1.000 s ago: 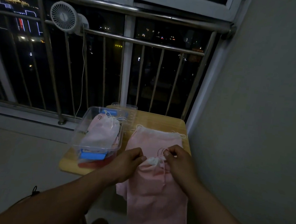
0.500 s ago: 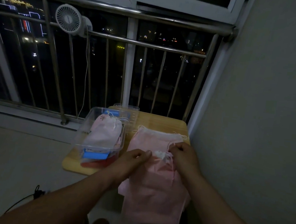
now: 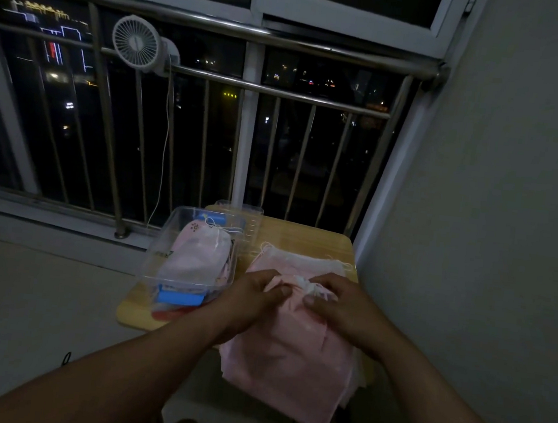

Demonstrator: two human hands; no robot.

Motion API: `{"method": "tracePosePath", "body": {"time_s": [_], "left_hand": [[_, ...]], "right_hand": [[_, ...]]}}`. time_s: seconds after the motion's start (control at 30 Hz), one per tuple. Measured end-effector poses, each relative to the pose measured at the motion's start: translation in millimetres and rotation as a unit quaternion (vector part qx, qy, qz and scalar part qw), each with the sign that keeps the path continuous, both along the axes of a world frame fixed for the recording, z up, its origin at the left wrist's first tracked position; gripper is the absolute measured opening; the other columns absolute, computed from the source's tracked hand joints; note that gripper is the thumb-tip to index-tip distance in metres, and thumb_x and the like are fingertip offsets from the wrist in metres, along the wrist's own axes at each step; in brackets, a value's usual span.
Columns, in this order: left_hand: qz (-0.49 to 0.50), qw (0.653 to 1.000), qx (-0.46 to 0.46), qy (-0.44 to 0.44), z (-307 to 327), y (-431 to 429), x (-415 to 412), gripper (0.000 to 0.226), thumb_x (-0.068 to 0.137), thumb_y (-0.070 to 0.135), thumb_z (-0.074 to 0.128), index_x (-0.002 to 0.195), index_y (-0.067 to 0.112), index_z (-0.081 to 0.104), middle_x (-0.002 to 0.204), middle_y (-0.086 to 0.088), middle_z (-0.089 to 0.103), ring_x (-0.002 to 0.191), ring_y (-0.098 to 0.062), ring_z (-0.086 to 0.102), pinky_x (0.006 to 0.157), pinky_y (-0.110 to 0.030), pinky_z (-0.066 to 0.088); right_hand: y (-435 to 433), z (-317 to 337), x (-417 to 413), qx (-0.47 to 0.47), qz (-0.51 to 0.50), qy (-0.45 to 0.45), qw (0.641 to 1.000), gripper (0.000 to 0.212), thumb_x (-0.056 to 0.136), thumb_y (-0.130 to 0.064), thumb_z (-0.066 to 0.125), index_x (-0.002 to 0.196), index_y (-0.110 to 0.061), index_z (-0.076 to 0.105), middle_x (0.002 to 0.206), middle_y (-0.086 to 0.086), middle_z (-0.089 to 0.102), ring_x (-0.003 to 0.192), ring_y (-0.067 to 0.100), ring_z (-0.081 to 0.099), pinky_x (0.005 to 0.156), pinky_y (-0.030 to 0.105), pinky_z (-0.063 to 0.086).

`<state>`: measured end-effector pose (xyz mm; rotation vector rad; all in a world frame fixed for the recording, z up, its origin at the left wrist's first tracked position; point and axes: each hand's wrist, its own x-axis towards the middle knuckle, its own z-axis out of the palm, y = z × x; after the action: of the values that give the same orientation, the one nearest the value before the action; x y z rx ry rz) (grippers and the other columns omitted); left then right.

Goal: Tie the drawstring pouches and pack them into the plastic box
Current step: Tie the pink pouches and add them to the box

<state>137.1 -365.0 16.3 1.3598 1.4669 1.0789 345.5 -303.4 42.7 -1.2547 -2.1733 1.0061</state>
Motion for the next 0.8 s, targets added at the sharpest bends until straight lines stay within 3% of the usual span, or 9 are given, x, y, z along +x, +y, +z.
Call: {"method": "tracePosePath", "body": {"time_s": [0.07, 0.17, 0.33, 0.47, 0.57, 0.67, 0.8], "left_hand": [[0.002, 1.000, -0.010, -0.017, -0.6, -0.9, -0.9, 0.025, 0.098, 0.053, 0.059, 0.116, 0.039, 0.070, 0.117, 0.012, 0.071, 0.109, -0.012, 0.066, 0.092, -0.035, 0.055], [0.003, 0.999, -0.042, -0.028, -3.0, -2.2, -2.1, 0.056, 0.084, 0.074, 0.062, 0.131, 0.044, 0.061, 0.131, 0.009, 0.066, 0.117, -0.019, 0.064, 0.103, -0.048, 0.052], [0.062, 0.998, -0.002, -0.007, 4.4, -6.8, -18.1, 0.040, 0.102, 0.049, 0.051, 0.136, 0.030, 0.061, 0.126, 0.004, 0.067, 0.113, -0.016, 0.063, 0.103, -0.044, 0.051], [0.161, 0.985, 0.050, -0.025, 14.7, -3.7, -51.8, 0.027, 0.106, 0.034, 0.050, 0.125, 0.024, 0.066, 0.103, 0.009, 0.069, 0.096, -0.009, 0.065, 0.080, -0.027, 0.054], [0.209, 0.976, 0.057, -0.027, 18.0, -2.6, -90.7, 0.024, 0.105, 0.029, 0.052, 0.122, 0.024, 0.069, 0.101, 0.008, 0.072, 0.091, -0.011, 0.066, 0.067, -0.021, 0.048], [0.215, 0.975, 0.022, -0.041, 19.5, -4.1, -127.0, 0.033, 0.102, 0.032, 0.057, 0.134, 0.026, 0.061, 0.116, 0.001, 0.070, 0.097, -0.015, 0.067, 0.073, -0.028, 0.055], [0.234, 0.972, -0.029, -0.009, 15.7, -1.5, -163.6, 0.061, 0.094, 0.033, 0.064, 0.147, 0.045, 0.035, 0.132, 0.001, 0.061, 0.106, -0.027, 0.066, 0.090, -0.050, 0.059]], "right_hand": [[2.9, -1.6, -1.1, 0.009, -0.015, 0.029, 0.999, 0.023, 0.093, -0.041, 0.072, 0.115, -0.038, 0.068, 0.116, -0.019, 0.067, 0.103, 0.001, 0.063, 0.078, 0.023, 0.048], [9.8, -0.1, 3.4, 0.044, -0.082, 0.126, 0.988, 0.015, 0.092, -0.025, 0.074, 0.107, -0.028, 0.072, 0.107, -0.013, 0.072, 0.099, 0.008, 0.067, 0.074, 0.021, 0.048], [24.0, 8.9, -12.2, 0.022, -0.103, 0.159, 0.982, 0.032, 0.092, -0.034, 0.075, 0.123, -0.032, 0.066, 0.120, -0.010, 0.069, 0.106, 0.010, 0.066, 0.084, 0.031, 0.054], [26.1, 0.4, -53.6, -0.075, -0.094, 0.171, 0.978, 0.041, 0.096, -0.042, 0.068, 0.134, -0.032, 0.058, 0.124, -0.007, 0.064, 0.107, 0.017, 0.065, 0.085, 0.036, 0.055], [28.2, -1.5, -98.2, -0.116, -0.072, 0.154, 0.979, 0.026, 0.097, -0.033, 0.068, 0.123, -0.032, 0.062, 0.120, -0.005, 0.067, 0.105, 0.021, 0.067, 0.094, 0.044, 0.056], [37.0, 1.0, -136.8, -0.106, -0.082, 0.173, 0.976, 0.023, 0.096, -0.016, 0.068, 0.116, -0.027, 0.067, 0.118, 0.002, 0.070, 0.100, 0.023, 0.068, 0.088, 0.042, 0.057], [59.4, 4.3, -175.2, -0.073, -0.110, 0.179, 0.975, 0.047, 0.094, -0.014, 0.067, 0.139, -0.024, 0.056, 0.133, 0.002, 0.061, 0.106, 0.024, 0.062, 0.084, 0.038, 0.054]]}}
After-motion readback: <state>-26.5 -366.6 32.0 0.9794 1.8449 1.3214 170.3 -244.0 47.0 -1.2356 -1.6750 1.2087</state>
